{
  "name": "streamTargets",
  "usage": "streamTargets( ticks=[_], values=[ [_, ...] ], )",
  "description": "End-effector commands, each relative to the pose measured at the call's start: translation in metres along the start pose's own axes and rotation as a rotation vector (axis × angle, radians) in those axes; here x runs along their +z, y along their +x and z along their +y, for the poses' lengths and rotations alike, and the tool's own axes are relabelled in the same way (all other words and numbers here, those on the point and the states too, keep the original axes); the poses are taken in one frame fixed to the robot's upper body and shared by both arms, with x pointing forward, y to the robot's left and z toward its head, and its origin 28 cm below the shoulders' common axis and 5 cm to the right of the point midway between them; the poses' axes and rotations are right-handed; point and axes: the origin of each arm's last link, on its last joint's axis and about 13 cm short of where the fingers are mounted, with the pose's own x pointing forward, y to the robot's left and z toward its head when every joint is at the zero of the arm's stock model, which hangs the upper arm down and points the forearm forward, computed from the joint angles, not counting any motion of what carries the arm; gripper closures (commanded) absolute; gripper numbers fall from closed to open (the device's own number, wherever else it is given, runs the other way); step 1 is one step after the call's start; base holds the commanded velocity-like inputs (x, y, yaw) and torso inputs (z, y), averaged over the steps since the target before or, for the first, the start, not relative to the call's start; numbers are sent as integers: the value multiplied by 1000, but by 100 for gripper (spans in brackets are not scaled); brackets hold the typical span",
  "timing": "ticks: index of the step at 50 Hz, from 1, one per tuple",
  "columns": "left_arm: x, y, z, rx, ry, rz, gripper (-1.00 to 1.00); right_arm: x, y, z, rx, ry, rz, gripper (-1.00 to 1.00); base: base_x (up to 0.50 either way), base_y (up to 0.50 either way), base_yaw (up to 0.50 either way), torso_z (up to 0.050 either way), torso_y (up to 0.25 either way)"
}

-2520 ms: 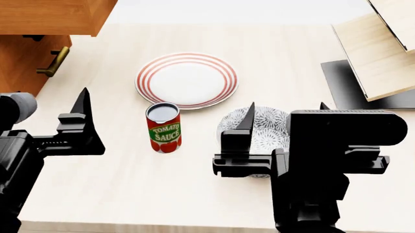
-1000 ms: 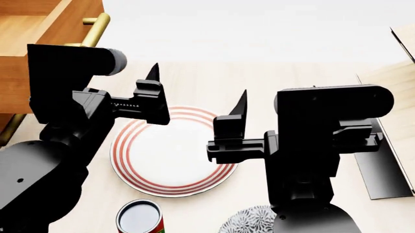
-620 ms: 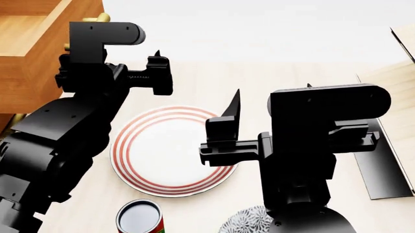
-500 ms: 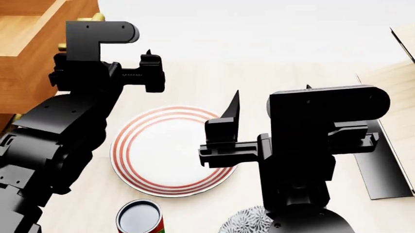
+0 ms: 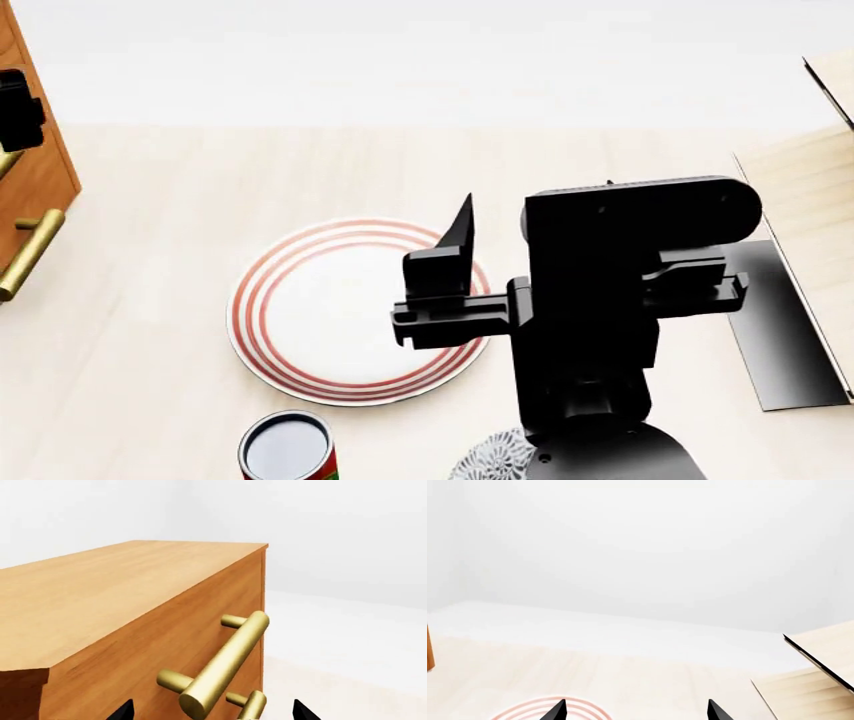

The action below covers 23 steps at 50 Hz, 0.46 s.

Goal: Close the top drawer of the cabinet.

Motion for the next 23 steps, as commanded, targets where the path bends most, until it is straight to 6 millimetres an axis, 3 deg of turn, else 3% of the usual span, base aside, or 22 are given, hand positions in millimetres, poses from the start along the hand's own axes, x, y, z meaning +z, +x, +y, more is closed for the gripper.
streamTargets(
  ticks=[1, 23],
  values=[
    [-1, 10, 36, 146, 11, 16, -100, -2, 1, 1, 3, -2, 5, -100, 0, 0, 0, 0, 0],
    [-3, 9, 33, 136, 20, 17, -100, -3, 2, 0, -1, 4, 6, -100, 2, 3, 4, 0, 0]
  ],
)
